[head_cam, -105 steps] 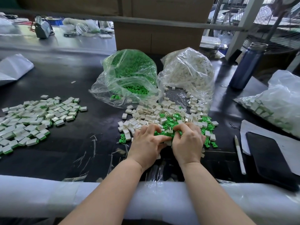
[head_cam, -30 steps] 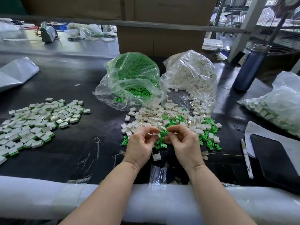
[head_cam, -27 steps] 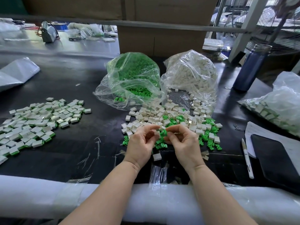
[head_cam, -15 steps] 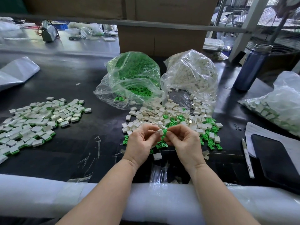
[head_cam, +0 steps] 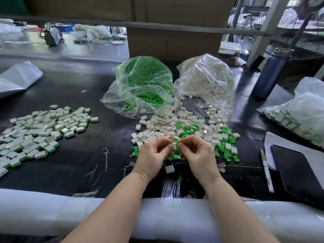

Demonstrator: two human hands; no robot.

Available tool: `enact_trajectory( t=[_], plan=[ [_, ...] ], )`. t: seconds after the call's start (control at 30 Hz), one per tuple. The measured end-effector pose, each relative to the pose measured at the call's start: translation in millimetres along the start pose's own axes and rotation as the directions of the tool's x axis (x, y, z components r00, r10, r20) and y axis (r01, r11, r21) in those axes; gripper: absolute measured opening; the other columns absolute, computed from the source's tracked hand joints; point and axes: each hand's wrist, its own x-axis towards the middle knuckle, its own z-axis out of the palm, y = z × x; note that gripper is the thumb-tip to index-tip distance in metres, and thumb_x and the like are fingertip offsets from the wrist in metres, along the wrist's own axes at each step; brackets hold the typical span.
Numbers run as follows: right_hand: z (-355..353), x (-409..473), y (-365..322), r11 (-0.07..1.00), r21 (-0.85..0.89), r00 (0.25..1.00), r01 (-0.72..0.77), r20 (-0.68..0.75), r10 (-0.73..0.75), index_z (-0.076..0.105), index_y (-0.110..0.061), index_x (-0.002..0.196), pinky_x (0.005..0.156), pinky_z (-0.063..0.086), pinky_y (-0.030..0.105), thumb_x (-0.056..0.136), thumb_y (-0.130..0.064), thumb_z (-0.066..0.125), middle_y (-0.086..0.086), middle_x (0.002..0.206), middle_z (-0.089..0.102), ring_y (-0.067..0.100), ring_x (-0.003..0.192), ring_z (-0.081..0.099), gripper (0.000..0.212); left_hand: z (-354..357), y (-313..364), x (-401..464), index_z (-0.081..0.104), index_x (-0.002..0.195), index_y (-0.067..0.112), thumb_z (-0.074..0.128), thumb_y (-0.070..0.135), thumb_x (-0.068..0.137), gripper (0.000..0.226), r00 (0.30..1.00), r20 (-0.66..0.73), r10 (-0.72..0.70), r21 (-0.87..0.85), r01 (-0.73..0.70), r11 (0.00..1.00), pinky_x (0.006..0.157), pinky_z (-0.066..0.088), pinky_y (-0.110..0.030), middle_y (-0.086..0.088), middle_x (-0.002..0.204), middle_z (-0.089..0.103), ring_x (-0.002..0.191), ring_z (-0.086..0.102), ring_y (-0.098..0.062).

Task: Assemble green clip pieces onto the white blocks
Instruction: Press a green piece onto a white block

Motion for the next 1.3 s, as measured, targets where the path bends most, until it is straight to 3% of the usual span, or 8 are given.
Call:
enact_trajectory(
  t=[0.27,0.6,0.97,1.17,1.3],
  plan=[
    [-0.4,0.2,-0.3,1.000,-0.022,1.000,-0.014,0.005,0.014,0.066,-0.015,0.076,0.063,0.053,0.025,0.082,0.001,0.066,-0.003,0.069,0.065,0.003,0.062,0.058,0.018,1.7,0.3,0.1,0.064,0.084,0.016,0.059,0.000,0.087,0.016,1.000,0.019,0.013,0.059,-0.015,0.998,0.061,0.047,-0.010,0.000,0.076,0.065,0.064,0.061,0.004],
    [-1.2,0.2,-1.1,0.996,0.032,0.996,-0.077,0.036,0.076,0.062,-0.010,0.077,0.056,0.047,0.018,0.079,0.006,0.068,0.006,0.069,0.062,0.007,0.059,0.055,0.016,3.4,0.7,0.0,0.067,0.085,0.006,0.057,-0.005,0.087,0.014,1.000,-0.005,-0.020,0.071,0.020,0.997,0.067,0.051,-0.012,-0.005,0.078,0.064,0.068,0.058,-0.009],
    [-4.1,0.6,-0.1,0.992,0.043,0.990,-0.118,0.082,0.114,0.062,-0.009,0.075,0.050,0.046,0.017,0.077,0.006,0.070,0.002,0.064,0.061,0.003,0.052,0.054,0.017,-0.3,3.2,-1.3,0.069,0.087,-0.001,0.058,-0.006,0.086,0.012,0.997,0.074,0.017,0.134,-0.027,0.991,0.064,0.045,-0.011,-0.004,0.074,0.060,0.060,0.053,0.004],
    [-5.5,0.7,-0.2,0.992,0.030,0.988,-0.119,0.099,0.116,0.062,-0.009,0.075,0.050,0.046,0.018,0.077,0.006,0.070,0.002,0.063,0.061,0.005,0.051,0.054,0.017,-0.4,1.2,-0.6,0.069,0.086,0.001,0.060,-0.004,0.085,0.011,0.995,0.090,0.028,0.187,-0.045,0.981,0.074,0.047,-0.021,-0.009,0.078,0.062,0.072,0.053,-0.011],
    [-1.4,1.3,0.6,0.992,0.069,0.994,-0.110,0.033,0.108,0.062,-0.008,0.075,0.050,0.047,0.019,0.077,0.002,0.071,0.007,0.064,0.063,0.008,0.052,0.055,0.014,-0.1,0.8,-0.1,0.067,0.082,0.009,0.058,-0.003,0.087,0.016,0.999,0.041,-0.020,0.064,0.017,0.998,0.069,0.050,-0.017,-0.005,0.074,0.063,0.069,0.056,-0.011]
  ],
)
